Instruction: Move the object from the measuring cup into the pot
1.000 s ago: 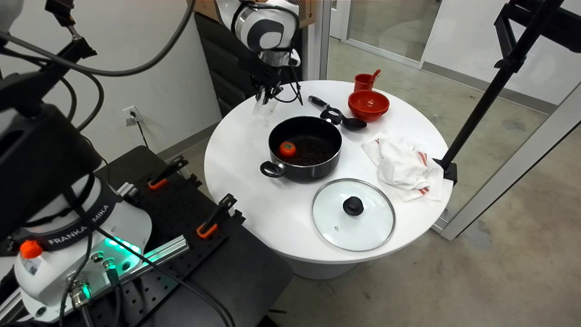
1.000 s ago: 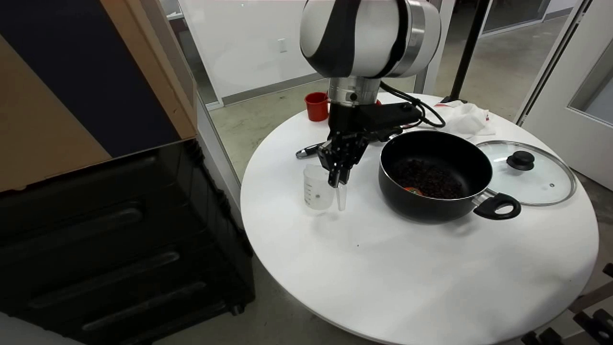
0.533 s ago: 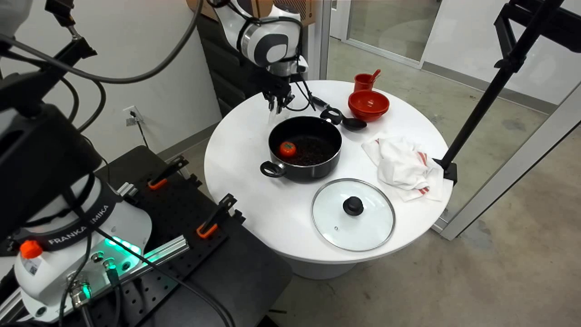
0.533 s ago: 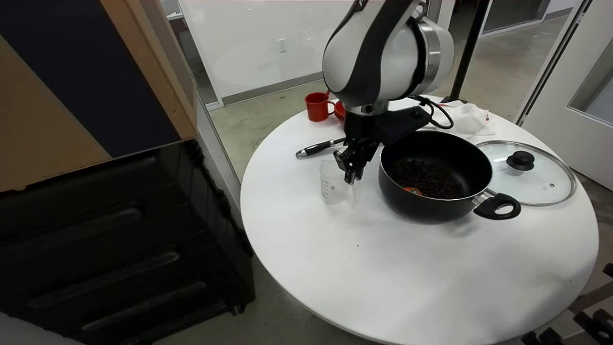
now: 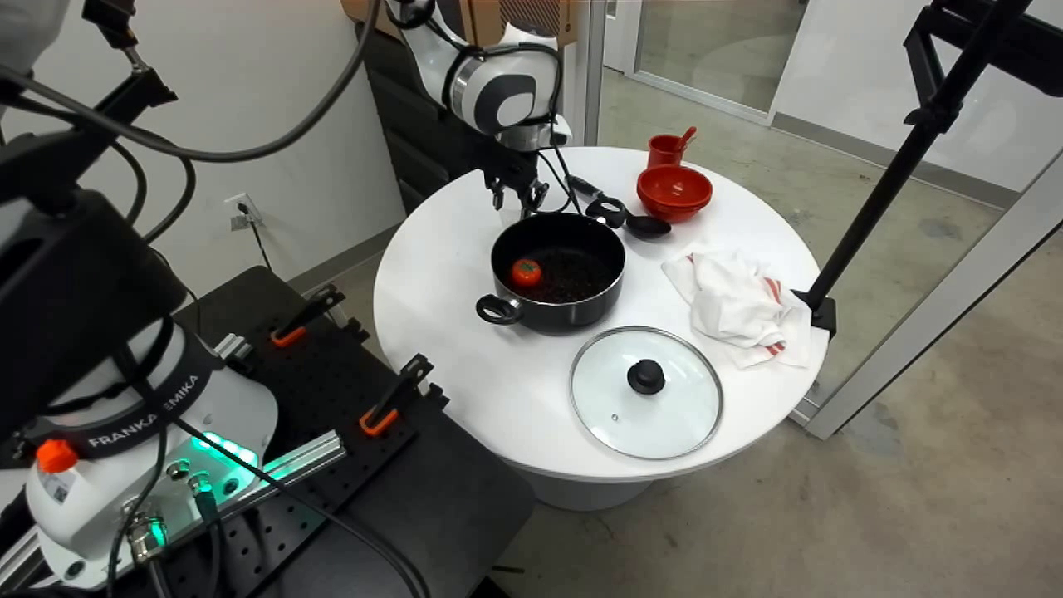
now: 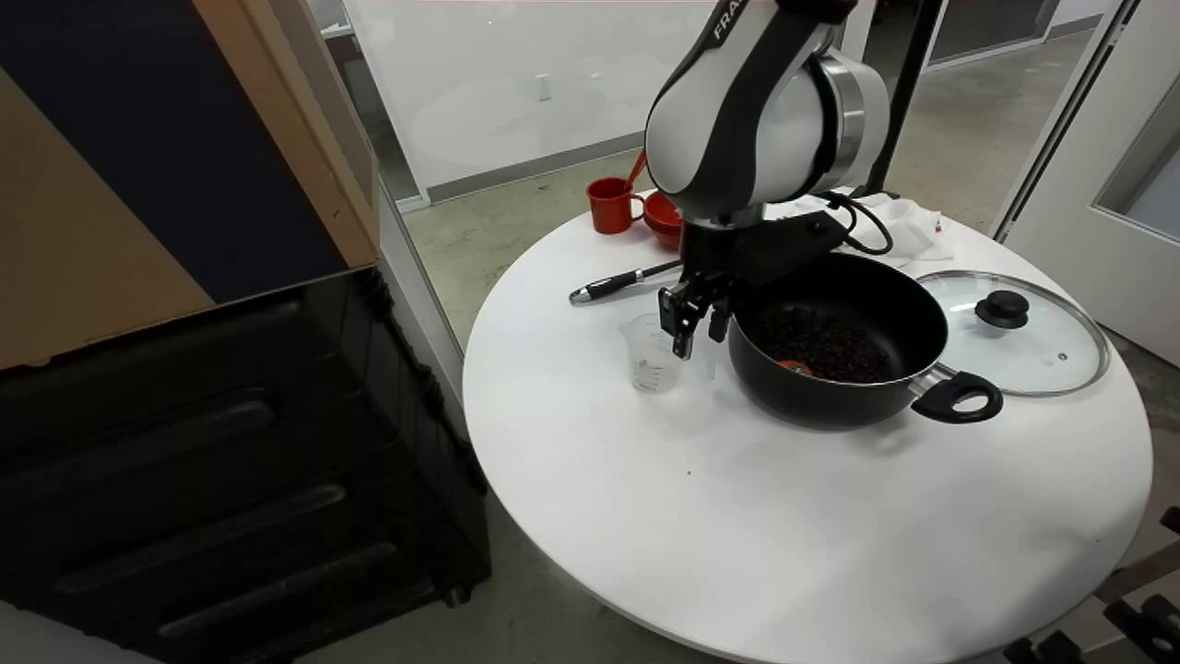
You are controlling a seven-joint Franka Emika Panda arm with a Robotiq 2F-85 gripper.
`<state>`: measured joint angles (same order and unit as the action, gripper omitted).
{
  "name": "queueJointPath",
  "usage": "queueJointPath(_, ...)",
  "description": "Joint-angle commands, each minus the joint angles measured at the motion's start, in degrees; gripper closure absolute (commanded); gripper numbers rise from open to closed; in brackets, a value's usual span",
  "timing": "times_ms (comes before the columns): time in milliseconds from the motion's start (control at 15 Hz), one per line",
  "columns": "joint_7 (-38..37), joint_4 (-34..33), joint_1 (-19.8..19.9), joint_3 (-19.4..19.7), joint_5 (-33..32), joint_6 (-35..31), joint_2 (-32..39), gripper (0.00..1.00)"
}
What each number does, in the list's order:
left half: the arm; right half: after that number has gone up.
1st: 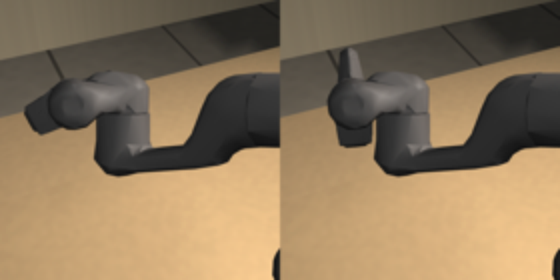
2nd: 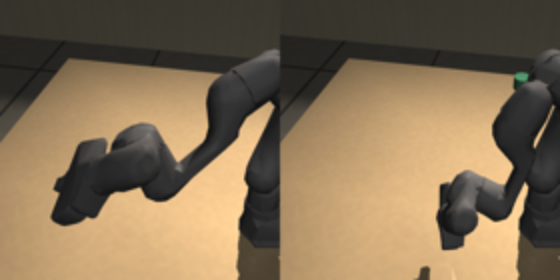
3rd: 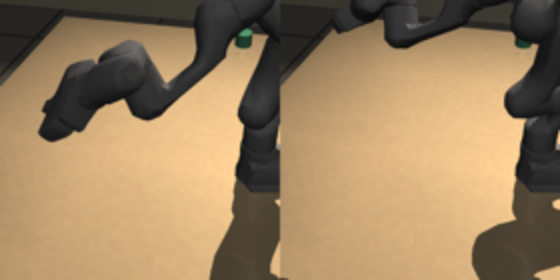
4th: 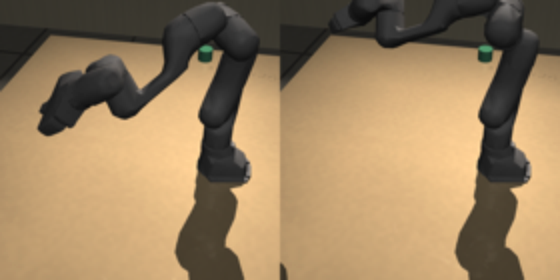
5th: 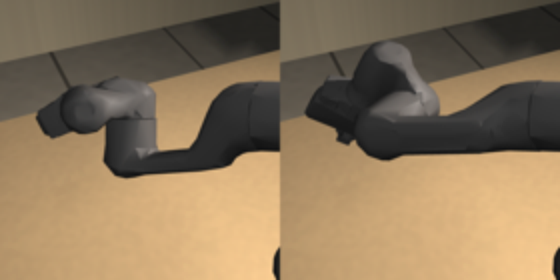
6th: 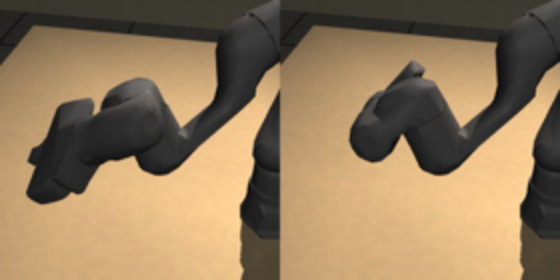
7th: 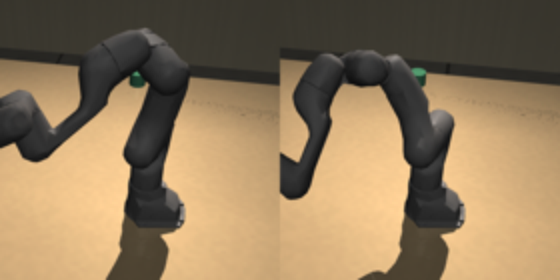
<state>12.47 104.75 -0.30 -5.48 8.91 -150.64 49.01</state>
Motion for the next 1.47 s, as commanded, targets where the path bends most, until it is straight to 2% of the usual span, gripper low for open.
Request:
queueJointPath(0,-7.7,1.3,-0.4,0.3,0.1,7.6,-2.6,0.05)
queueJointPath(133,-12.5,2.0,-1.1,0.7,0.7,12.7,-4.5,0.0)
queueJointPath(467,-23.0,1.1,-1.2,0.3,3.9,30.2,-9.7,0.0)
queueJointPath(933,-35.5,-2.4,-0.5,1.6,14.5,53.0,-15.3,0.0)
queueJointPath(1200,-36.1,-3.6,0.0,2.6,19.4,53.7,-18.5,0.0)
queueJointPath(1400,-32.9,-3.3,0.1,2.9,19.3,52.4,-21.6,0.0)
